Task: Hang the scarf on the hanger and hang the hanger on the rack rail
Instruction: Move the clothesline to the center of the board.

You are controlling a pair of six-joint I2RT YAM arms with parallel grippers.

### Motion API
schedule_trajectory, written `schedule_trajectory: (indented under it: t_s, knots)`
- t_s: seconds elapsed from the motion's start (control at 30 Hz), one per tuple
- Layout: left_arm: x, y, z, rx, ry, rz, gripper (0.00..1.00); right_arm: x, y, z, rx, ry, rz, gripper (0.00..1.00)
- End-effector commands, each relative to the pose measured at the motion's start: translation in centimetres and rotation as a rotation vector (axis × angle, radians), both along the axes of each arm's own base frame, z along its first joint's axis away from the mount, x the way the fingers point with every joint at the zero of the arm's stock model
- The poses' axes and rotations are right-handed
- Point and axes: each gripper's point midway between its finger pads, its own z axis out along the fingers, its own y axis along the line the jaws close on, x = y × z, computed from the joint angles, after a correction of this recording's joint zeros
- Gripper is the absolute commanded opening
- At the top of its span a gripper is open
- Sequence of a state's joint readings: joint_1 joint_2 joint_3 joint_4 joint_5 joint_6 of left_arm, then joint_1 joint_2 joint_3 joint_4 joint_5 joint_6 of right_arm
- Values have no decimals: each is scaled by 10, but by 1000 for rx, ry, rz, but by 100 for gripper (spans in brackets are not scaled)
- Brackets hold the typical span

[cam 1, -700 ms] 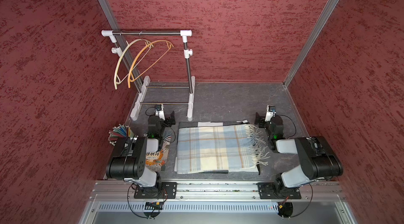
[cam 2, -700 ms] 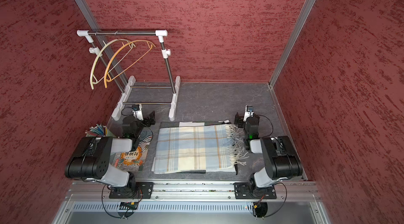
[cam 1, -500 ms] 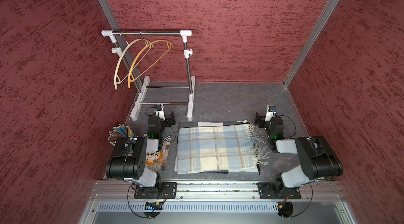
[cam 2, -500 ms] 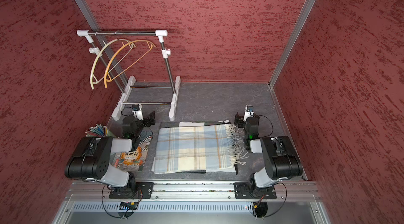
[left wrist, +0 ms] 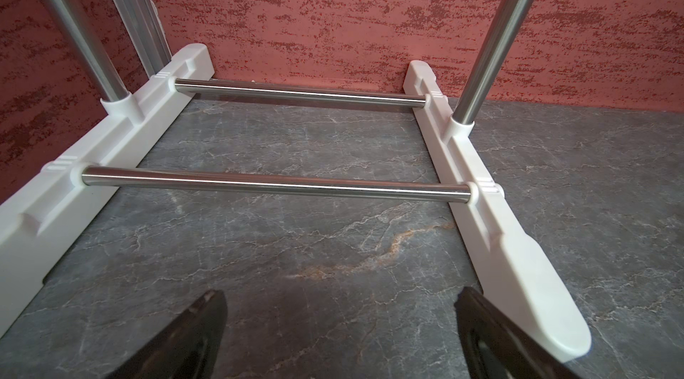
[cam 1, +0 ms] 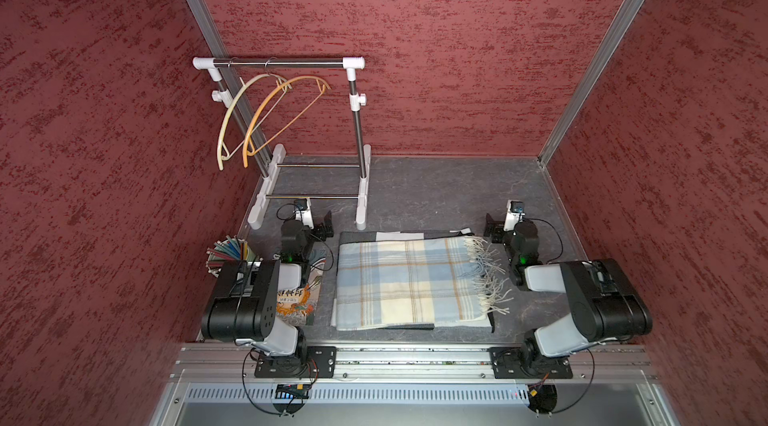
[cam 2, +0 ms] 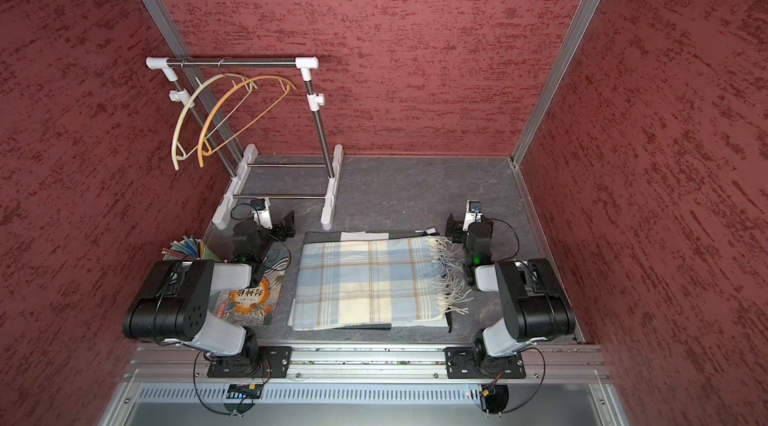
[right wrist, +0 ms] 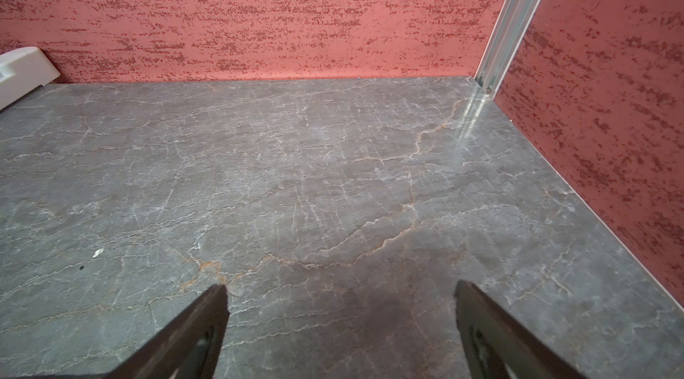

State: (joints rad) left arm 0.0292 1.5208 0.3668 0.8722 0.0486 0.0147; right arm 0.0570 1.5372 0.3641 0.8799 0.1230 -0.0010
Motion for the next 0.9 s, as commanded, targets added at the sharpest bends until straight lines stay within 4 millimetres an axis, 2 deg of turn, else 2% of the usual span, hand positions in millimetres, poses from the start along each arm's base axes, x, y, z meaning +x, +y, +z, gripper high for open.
schedule_trajectory:
  t_s: [0.0,0.1,0.23,0.57,0.6,0.63,0.7,0.77,0.8,0.87]
  knots:
    - [5,1,5,-6,-18,-2,100,7,-1,13,-3,-46,8,98]
    - [5,2,5,-5,-19,0,100,8,-2,12,7,-41,8,98]
    - [0,19,7,-24,-44,100,100,8,-3,12,9,-42,12,98]
    - [-4,22,8,-62,-57,80,100,7,-3,13,8,-46,11,99]
    - [-4,21,8,-64,-57,78,100,6,-7,18,11,-59,-18,99]
    - [-3,22,8,-64,-56,78,100,3,-14,26,14,-66,-57,99]
    - [0,17,9,-50,-50,57,100,-7,-28,56,23,-69,-146,99]
    - [3,11,5,-21,-27,44,100,-20,-36,99,109,-79,-213,98]
    - [4,8,6,-10,-27,40,100,-26,-32,122,169,-101,-203,98]
    - [4,7,5,-4,-19,40,100,-33,-7,147,312,-70,-90,98]
